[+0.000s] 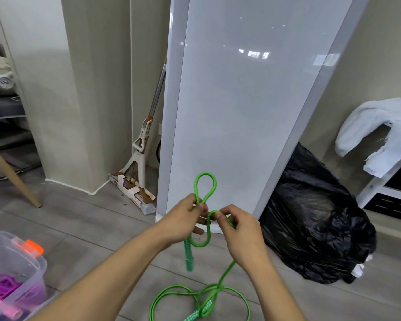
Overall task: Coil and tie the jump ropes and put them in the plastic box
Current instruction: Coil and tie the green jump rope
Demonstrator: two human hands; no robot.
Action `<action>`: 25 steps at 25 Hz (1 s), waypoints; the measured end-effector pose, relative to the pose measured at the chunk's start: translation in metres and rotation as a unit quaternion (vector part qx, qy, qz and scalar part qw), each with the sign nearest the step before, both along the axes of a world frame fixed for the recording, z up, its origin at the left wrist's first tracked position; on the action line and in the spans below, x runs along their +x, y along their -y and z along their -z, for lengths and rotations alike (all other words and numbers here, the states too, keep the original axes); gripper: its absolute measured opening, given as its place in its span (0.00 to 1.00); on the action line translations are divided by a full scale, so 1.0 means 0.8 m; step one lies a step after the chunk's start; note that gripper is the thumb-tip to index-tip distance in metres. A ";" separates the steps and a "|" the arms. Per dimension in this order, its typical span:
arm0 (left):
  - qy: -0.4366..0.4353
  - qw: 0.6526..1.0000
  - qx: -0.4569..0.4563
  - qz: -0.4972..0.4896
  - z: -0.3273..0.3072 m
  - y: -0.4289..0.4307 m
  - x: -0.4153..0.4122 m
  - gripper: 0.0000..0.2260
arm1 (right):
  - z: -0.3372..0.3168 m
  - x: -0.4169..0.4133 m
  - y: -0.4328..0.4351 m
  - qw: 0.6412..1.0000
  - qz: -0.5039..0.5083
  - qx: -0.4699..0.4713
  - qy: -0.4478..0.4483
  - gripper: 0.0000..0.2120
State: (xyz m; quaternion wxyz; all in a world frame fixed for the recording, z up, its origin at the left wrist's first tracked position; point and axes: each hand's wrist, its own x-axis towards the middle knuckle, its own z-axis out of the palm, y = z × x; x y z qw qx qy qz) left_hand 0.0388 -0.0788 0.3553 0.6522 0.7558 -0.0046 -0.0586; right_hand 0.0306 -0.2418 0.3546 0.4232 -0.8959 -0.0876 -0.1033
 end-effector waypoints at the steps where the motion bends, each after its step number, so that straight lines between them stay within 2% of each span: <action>1: 0.000 1.000 -0.006 0.015 0.001 0.003 -0.001 0.08 | 0.000 0.000 -0.001 1.000 0.006 0.006 -0.002 0.07; 10: 0.006 0.998 -0.026 0.064 0.002 0.010 -0.008 0.10 | -0.002 -0.005 -0.006 0.999 0.027 0.013 0.024 0.07; 18: -0.054 0.992 -0.033 0.107 0.005 0.004 -0.006 0.08 | 0.005 0.002 -0.006 0.999 0.053 -0.009 -0.004 0.15; 20: -0.056 0.993 -0.007 0.109 0.010 0.003 -0.002 0.08 | 0.004 0.001 -0.007 0.999 0.032 -0.011 -0.007 0.13; 25: -0.007 0.979 0.157 0.126 0.016 -0.009 0.005 0.12 | 0.005 -0.003 -0.005 0.999 -0.023 -0.028 -0.009 0.11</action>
